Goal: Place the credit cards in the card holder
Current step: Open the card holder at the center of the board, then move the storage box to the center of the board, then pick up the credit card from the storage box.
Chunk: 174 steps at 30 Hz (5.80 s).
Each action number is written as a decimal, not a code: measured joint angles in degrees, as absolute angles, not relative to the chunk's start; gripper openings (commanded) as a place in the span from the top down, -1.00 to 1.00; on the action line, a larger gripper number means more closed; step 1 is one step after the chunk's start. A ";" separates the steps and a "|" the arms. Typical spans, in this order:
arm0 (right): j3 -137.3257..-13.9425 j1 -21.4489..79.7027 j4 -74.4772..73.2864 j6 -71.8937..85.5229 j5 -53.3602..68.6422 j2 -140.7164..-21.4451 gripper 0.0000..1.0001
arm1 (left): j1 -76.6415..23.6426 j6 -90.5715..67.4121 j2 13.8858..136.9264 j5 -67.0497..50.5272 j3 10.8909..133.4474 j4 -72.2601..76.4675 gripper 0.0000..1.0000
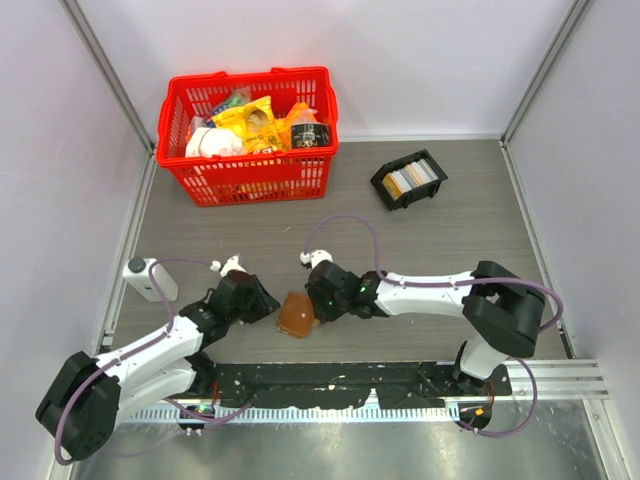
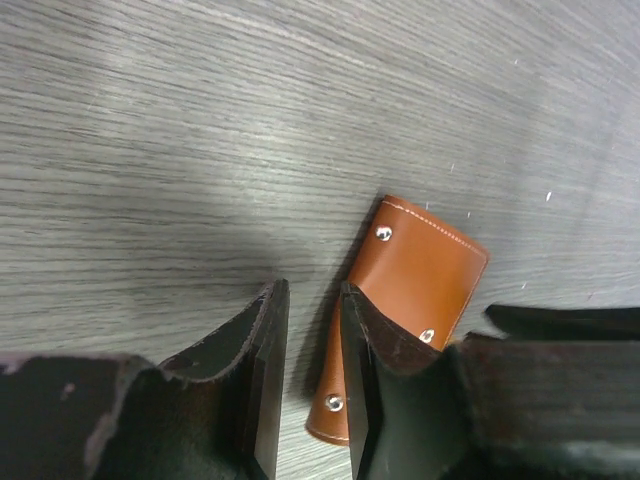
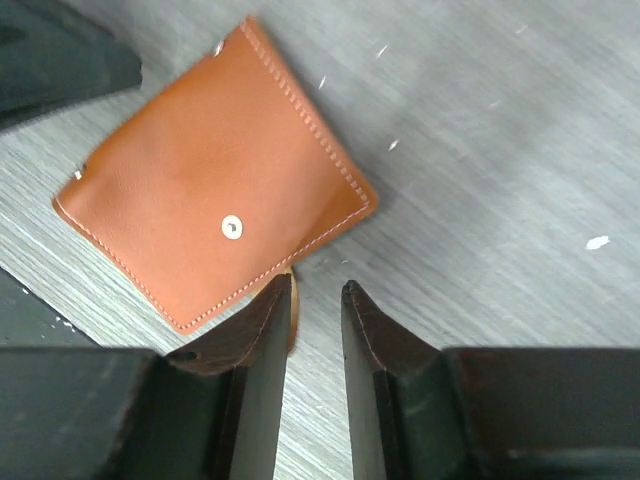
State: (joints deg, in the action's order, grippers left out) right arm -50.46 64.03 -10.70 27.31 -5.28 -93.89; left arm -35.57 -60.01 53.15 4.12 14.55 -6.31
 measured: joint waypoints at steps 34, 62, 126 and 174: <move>-58.70 23.66 -17.32 30.83 -12.60 -78.19 -0.38 | -36.93 -52.47 47.40 -4.08 15.66 -10.63 0.31; -73.06 2.94 -14.13 34.54 -4.49 -105.30 0.31 | -37.01 -51.62 53.84 -1.52 20.67 -10.74 0.12; -45.54 35.00 -21.98 49.43 -22.35 -55.96 -0.25 | -37.01 -52.38 56.75 -1.54 25.87 -11.18 -0.08; -60.93 41.04 -29.78 11.35 -29.08 -94.65 -0.06 | -37.01 -50.74 60.49 -1.56 27.11 -11.14 -0.11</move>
State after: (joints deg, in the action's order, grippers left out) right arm -60.93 41.04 -29.78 11.35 -29.08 -94.65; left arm -37.01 -50.74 60.49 -1.56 27.11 -11.14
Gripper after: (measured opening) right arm 0.569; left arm 0.551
